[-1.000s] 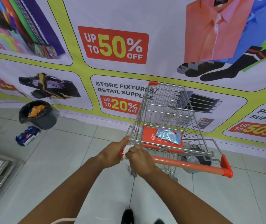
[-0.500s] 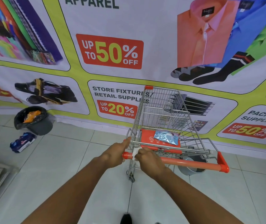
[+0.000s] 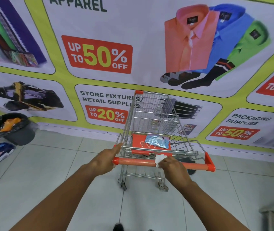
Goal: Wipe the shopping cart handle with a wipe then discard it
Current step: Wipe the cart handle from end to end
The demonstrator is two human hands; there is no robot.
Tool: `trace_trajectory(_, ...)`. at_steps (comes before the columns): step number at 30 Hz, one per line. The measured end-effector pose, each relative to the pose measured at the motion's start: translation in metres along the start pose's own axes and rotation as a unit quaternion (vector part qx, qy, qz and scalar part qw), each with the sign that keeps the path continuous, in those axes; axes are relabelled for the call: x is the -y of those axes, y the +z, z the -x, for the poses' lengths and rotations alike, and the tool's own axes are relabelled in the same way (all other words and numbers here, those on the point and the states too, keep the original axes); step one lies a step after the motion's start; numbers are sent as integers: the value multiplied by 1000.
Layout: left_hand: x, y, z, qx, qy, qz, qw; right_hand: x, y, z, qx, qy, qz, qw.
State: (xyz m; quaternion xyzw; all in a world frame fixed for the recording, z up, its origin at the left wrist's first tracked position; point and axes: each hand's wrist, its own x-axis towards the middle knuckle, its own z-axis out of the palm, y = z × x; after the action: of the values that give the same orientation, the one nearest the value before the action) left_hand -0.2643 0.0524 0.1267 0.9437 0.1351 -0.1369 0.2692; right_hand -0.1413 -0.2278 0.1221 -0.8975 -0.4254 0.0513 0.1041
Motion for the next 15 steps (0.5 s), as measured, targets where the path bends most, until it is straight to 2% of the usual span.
trace_trajectory(7, -13, 9, 4, 12, -2, -79, 997, -66, -31, 43, -5, 77, 21, 997)
trace_trajectory(10, -26, 14, 9, 19, 12, -152, 988, -98, -37, 56, -13, 111, 28, 993)
trace_trajectory(15, -33, 30, 9, 19, 23, -243, 970, -112, -49, 66, -46, 160, 12, 986)
